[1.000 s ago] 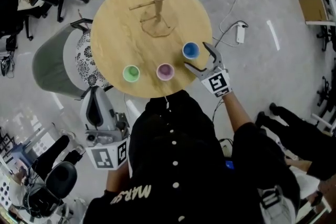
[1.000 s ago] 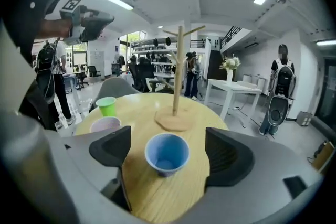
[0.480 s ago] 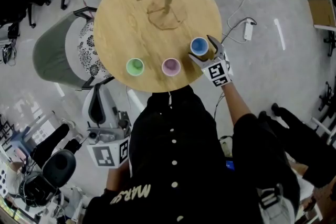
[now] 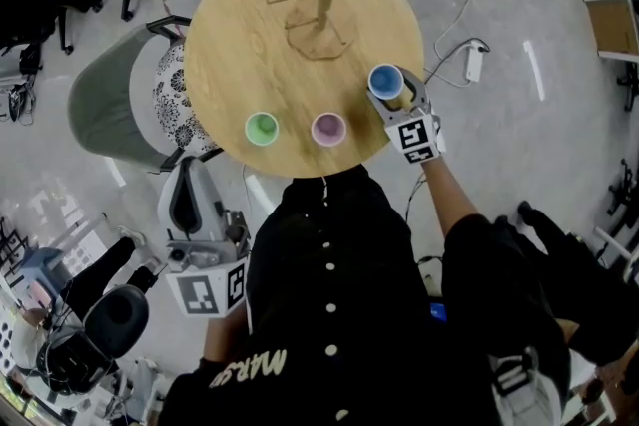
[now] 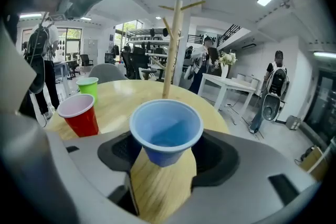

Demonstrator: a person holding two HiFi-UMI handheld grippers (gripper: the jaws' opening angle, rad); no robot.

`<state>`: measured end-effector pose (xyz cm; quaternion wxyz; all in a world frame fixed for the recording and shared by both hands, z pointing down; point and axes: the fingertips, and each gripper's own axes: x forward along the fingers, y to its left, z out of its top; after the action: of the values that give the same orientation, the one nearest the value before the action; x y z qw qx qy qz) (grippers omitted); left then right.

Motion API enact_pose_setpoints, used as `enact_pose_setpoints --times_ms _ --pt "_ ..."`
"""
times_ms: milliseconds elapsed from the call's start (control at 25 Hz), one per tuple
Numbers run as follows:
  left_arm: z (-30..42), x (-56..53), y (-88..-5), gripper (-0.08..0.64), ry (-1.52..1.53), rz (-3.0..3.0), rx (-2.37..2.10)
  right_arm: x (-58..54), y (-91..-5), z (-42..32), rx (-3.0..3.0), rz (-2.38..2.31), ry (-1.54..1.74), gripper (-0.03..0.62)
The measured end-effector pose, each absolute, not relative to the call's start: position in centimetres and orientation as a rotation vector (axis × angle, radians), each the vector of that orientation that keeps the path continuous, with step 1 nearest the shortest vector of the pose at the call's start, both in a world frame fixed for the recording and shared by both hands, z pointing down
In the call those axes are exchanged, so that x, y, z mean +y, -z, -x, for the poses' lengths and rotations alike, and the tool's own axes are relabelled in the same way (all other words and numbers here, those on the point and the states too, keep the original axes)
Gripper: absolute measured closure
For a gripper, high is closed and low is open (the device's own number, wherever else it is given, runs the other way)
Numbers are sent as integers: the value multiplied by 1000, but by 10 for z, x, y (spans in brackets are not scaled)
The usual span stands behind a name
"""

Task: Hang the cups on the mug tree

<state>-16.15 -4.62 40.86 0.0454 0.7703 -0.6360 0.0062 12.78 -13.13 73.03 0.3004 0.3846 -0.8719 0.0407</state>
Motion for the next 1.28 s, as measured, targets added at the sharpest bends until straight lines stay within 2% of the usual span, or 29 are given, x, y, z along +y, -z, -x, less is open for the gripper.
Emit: enact_pose_setpoints --times_ms 640,1280 --pt "168 -29 -325 565 210 -2449 -1989 -233 -525 -115 -2306 -1033 242 298" --pt "190 -8 -304 565 292 -2435 -2038 -258 -455 -74 -2233 -931 480 296"
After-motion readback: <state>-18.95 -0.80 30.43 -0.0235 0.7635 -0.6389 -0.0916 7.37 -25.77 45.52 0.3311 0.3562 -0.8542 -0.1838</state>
